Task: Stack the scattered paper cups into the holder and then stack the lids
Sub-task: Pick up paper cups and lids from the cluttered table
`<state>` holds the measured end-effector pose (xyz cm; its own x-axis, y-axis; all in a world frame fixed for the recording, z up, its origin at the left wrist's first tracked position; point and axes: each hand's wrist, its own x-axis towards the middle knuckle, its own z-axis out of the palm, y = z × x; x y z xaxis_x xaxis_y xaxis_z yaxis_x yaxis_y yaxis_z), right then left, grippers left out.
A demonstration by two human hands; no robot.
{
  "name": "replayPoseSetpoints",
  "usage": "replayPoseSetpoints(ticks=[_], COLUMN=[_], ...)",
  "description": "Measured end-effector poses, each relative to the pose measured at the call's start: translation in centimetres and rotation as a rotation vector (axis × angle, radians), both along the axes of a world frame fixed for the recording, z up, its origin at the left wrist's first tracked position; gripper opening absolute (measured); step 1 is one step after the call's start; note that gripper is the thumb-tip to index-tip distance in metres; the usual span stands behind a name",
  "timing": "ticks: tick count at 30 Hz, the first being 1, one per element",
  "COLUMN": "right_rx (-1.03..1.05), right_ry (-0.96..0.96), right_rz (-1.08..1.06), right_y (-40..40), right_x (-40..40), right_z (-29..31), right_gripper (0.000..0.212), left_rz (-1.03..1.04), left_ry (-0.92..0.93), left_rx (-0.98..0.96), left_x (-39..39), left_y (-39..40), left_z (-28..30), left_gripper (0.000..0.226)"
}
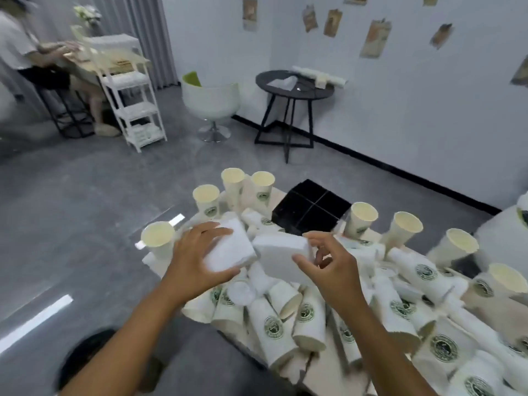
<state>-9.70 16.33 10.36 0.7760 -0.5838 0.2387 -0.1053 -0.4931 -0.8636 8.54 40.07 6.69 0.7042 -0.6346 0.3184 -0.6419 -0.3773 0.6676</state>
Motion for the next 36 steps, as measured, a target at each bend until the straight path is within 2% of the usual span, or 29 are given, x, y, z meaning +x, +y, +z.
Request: replayPoseSetpoints(ticks=[7,13,18,26,36], right_rx=[0.101,0.121,0.132,0.133,0.195], right_ry=[0.14,0.266,0.4,0.62,0.826], right_rz=[0.3,0.473,0.546,0.549,0.581], right_y=[16.7,27.0,32.2,36.8,43.3], right_x=[8.4,13.9,18.7,26.0,29.8], right_z=[-3.6,-7.5,-12.6,-25.9,-40.9], right_gripper=[0.038,0.039,0.033,0.032,0.032], left_rz=[0.329,0.549,0.71,0.91,0.909], left_ry=[0.124,0.264,0.39,0.527,0.701], left_rx=[0.052,0.04,-0.035,-0.064,-0.049], left_x=[0.3,-0.5,-0.3,2.9,4.9], left_y=[22.0,33.0,37.9,41.4,44.1], left_z=[-4.9,-9.3,-14.1,-24.3,-36.9], left_gripper=[0.082,0.08,0.078,0.076,0.074])
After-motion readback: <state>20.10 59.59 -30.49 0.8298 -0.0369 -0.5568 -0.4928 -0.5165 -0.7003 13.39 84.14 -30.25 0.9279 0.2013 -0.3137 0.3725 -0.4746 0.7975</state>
